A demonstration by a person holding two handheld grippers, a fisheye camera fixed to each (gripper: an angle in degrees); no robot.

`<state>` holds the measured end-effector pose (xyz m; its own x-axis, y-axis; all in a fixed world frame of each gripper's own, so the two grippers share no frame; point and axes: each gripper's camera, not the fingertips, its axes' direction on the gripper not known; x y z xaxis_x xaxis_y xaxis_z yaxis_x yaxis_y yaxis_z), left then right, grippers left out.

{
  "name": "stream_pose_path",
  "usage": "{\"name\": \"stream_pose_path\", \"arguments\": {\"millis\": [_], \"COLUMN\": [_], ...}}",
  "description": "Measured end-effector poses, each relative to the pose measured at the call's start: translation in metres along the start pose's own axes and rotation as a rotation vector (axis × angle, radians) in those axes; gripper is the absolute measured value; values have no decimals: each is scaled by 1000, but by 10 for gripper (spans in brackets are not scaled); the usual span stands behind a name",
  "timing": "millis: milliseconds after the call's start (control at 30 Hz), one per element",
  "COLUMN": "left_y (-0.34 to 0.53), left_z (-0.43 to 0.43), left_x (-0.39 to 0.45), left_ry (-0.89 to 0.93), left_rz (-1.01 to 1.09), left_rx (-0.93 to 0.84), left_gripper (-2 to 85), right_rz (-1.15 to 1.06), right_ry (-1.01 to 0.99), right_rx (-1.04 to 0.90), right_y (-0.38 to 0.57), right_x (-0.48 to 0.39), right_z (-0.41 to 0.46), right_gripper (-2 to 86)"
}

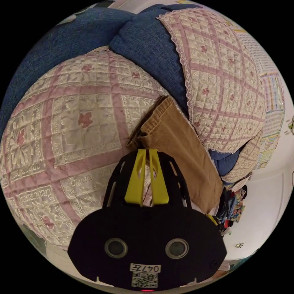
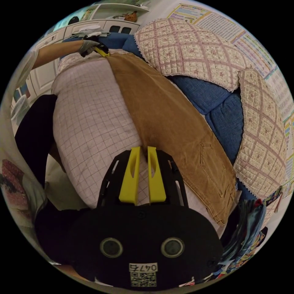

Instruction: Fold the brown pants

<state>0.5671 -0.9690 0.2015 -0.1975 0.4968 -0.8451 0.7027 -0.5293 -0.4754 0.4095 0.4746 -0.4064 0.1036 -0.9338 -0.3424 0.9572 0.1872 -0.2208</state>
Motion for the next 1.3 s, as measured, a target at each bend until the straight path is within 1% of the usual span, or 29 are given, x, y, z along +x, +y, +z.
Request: {"name": "stream_pose_path", "arguments": {"millis": [133, 200, 233, 333, 367, 500, 600, 733, 933, 1100, 1300], "left_y": [14, 26, 29, 43, 47, 56, 57, 54, 53, 56, 49], "left_z": [-33, -56, -60, -63, -58, -62, -69, -68, -72, -74, -78], "left_x": [-16, -27, -30, -46, -53, -74, -75, -72, -86, -102, -100], "left_ry": [-24, -58, -52, 74, 127, 178, 214, 202, 232, 369, 401], "left_rz": [-34, -86, -88, -112, -131, -200, -182, -165, -206, -253, -240], "left_rx": [64, 103, 106, 83, 68, 123, 132, 103, 109, 138, 157], "left_gripper": [46, 100, 107, 132, 133, 123, 114, 109, 108, 111, 99], "right_rz": [-34, -51, -60, -62, -57, -32, -17, -4, 1, -4, 6], "right_ry": [29, 47, 56, 61, 59, 49, 49, 40, 33, 54, 77], "right_rx": [-19, -27, -31, -33, -32, -23, -17, -13, -8, 5, 38], "right_y": [5, 6, 7, 11, 13, 20, 26, 30, 36, 38, 40], "right_x": [-3, -4, -5, -3, -1, 6, 10, 17, 21, 22, 23], "right_z": [2, 2, 2, 2, 1, -2, -5, -8, -14, -23, -38], "right_gripper": [13, 14, 15, 15, 14, 12, 10, 7, 6, 7, 17]}}
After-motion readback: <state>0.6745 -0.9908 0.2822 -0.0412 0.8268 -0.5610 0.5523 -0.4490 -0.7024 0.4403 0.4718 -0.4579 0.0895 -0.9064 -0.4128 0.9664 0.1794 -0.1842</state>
